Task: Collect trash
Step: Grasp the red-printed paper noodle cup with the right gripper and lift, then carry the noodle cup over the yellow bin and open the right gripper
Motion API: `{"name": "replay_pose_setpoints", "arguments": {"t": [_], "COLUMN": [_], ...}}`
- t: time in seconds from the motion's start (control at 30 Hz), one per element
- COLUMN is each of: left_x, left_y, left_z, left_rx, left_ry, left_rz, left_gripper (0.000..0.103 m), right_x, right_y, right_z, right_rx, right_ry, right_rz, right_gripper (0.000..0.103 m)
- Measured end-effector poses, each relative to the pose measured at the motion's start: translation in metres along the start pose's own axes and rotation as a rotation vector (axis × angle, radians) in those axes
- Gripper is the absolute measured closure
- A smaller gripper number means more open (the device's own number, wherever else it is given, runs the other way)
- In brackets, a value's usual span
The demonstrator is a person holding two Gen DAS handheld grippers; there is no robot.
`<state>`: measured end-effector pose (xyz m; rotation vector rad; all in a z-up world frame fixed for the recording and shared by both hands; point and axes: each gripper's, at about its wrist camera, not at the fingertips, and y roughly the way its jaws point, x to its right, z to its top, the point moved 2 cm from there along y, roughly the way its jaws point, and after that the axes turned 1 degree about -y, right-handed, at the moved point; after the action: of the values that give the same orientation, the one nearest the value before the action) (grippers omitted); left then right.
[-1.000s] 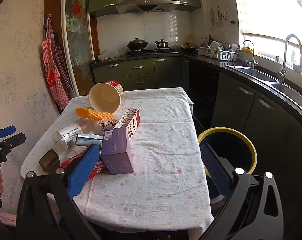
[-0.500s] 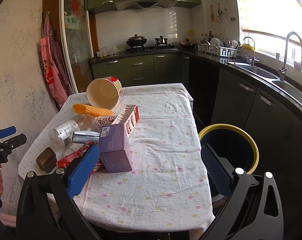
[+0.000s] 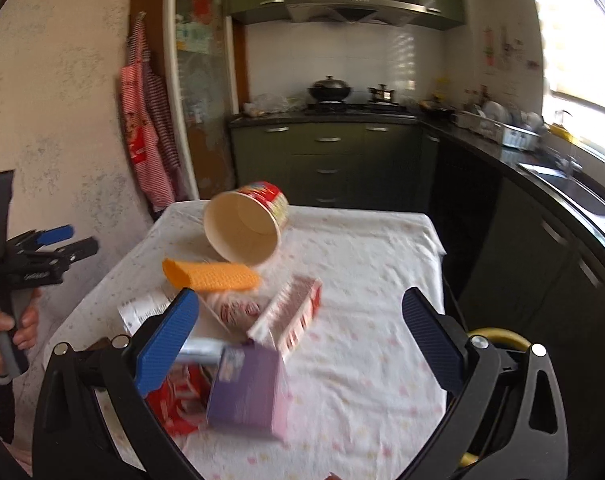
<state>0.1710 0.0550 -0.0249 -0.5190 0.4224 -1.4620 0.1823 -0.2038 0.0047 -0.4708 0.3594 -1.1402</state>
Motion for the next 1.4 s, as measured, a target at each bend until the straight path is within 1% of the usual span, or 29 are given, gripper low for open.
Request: {"name": "replay_pose_setpoints", "arguments": {"t": [0.07,0.1,0.17,0.23,0.33,0.4,0.5,0.6,0.67,0.77,0.8,0.83,0.87,0.93,1.03,1.1,1.17,1.3,1.4], "left_x": [-0.009,-0.015,-0.025,-0.034,-0.046,-0.054,-0.065,-0.067,-0.065,-0.059,-0.058,-0.057,-0.058,-0.057,-0.055,-0.052,-0.049,-0.048,-0.046], "left_y": [0.023,0.040,0.068,0.103,0.145,0.165,0.177,0.183,0.181,0.178,0.178,0.177,0.177,0.177,0.176,0.173,0.169,0.163,0.161], "left_z": [0.017,0.026,0.037,0.046,0.051,0.050,0.041,0.036,0.031,0.025,0.024,0.024,0.023,0.023,0.021,0.021,0.022,0.022,0.023], "left_rx": [0.014,0.021,0.025,0.025,0.004,-0.019,-0.041,-0.055,-0.062,-0.066,-0.067,-0.067,-0.068,-0.073,-0.065,-0.051,-0.033,-0.012,-0.010], "left_ry": [-0.016,-0.024,-0.038,-0.053,-0.074,-0.102,-0.137,-0.149,-0.153,-0.148,-0.145,-0.146,-0.149,-0.154,-0.142,-0.125,-0.112,-0.103,-0.105], "left_rz": [0.004,0.022,0.039,0.059,0.090,0.090,0.048,0.027,0.008,-0.006,-0.009,-0.011,-0.015,-0.028,-0.019,-0.008,-0.005,-0.015,-0.024], "left_gripper": [0.004,0.004,0.004,0.004,0.004,0.004,0.004,0.004,0.004,0.004,0.004,0.004,0.004,0.004,0.004,0.004,0.004,0.004,0.004], "right_x": [-0.006,-0.009,-0.020,-0.030,-0.040,-0.047,-0.058,-0.065,-0.068,-0.071,-0.072,-0.071,-0.068,-0.059,-0.037,-0.020,0.006,0.062,0.107], "right_y": [0.021,0.032,0.059,0.087,0.133,0.164,0.200,0.229,0.249,0.271,0.277,0.281,0.284,0.286,0.290,0.289,0.280,0.239,0.198], "right_z": [0.017,0.025,0.043,0.057,0.071,0.074,0.071,0.070,0.072,0.073,0.074,0.077,0.081,0.092,0.106,0.115,0.126,0.139,0.135], "right_rx": [0.001,0.006,0.002,-0.018,-0.090,-0.141,-0.194,-0.216,-0.219,-0.232,-0.236,-0.241,-0.243,-0.265,-0.340,-0.374,-0.394,-0.409,-0.438], "right_ry": [-0.045,-0.076,-0.158,-0.226,-0.313,-0.376,-0.455,-0.488,-0.511,-0.518,-0.514,-0.507,-0.491,-0.419,-0.249,-0.143,-0.026,0.152,0.247], "right_rz": [0.003,0.005,0.016,0.028,0.043,0.040,0.018,-0.006,-0.032,-0.048,-0.050,-0.048,-0.045,-0.001,0.082,0.112,0.129,0.133,0.113], "right_gripper": [0.006,0.006,0.009,0.022,0.031,0.034,0.037,0.040,0.045,0.059,0.069,0.080,0.082,0.095,0.097,0.100,0.101,0.101,0.101]}}
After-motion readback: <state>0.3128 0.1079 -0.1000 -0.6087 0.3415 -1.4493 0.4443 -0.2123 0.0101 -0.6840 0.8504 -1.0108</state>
